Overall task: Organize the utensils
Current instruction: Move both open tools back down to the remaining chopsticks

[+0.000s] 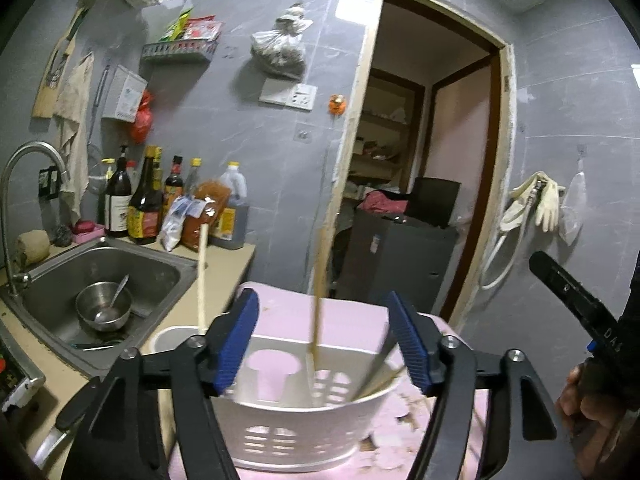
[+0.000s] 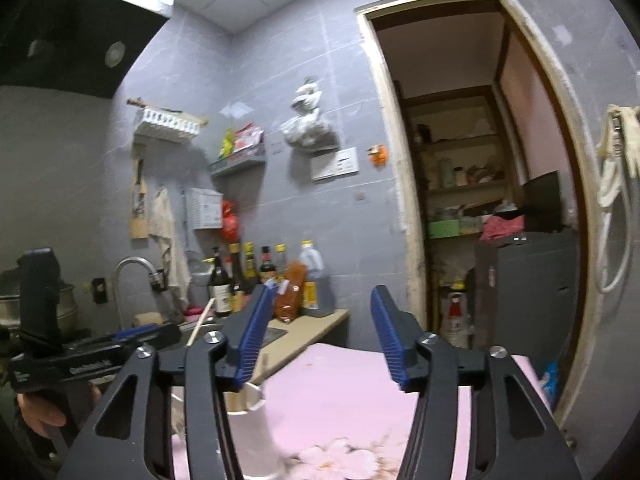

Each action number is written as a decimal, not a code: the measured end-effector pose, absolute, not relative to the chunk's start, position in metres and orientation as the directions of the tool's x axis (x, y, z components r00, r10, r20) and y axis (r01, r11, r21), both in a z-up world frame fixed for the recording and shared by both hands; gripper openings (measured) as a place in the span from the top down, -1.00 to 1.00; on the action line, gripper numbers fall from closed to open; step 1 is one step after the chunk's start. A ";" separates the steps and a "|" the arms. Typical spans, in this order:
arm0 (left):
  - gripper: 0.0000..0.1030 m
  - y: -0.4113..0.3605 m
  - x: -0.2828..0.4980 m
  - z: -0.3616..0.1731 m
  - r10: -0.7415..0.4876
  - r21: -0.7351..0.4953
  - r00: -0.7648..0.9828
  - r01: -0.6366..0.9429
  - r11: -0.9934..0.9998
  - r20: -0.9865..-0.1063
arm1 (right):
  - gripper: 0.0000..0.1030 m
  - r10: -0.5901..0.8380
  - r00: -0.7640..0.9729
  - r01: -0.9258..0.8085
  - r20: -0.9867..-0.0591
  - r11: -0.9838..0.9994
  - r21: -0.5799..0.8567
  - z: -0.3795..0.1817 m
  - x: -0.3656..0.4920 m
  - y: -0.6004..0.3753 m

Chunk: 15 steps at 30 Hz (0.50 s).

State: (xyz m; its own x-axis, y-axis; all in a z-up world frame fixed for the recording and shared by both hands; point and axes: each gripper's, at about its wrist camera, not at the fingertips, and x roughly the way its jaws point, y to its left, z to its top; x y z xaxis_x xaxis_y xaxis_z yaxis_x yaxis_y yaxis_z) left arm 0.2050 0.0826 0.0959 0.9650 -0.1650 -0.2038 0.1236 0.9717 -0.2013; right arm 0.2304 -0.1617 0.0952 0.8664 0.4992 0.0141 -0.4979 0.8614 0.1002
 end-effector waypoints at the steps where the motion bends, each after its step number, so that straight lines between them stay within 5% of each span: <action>1: -0.44 0.077 0.203 0.098 -0.170 -0.196 0.965 0.131 0.972 -0.200 | -0.20 0.480 0.877 -0.479 0.014 0.872 0.102 0.096 0.227 -0.170; 4: -0.67 0.059 0.198 0.103 -0.193 -0.184 0.963 0.158 0.970 -0.187 | -0.45 0.442 0.897 -0.441 0.011 0.892 0.104 0.099 0.218 -0.191; 15: -0.70 -0.009 0.193 0.086 -0.313 -0.130 0.918 0.289 0.949 -0.245 | -0.98 0.351 0.935 -0.347 -0.055 0.935 0.074 0.094 0.180 -0.250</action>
State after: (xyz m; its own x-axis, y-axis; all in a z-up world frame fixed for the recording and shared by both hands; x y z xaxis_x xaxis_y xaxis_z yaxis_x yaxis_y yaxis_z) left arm 0.1925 -0.0087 0.0861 0.9177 -0.3127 -0.2450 0.2885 0.9486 -0.1299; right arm 0.1801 -0.2503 0.0945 0.9348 0.3509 -0.0550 -0.3466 0.9351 0.0742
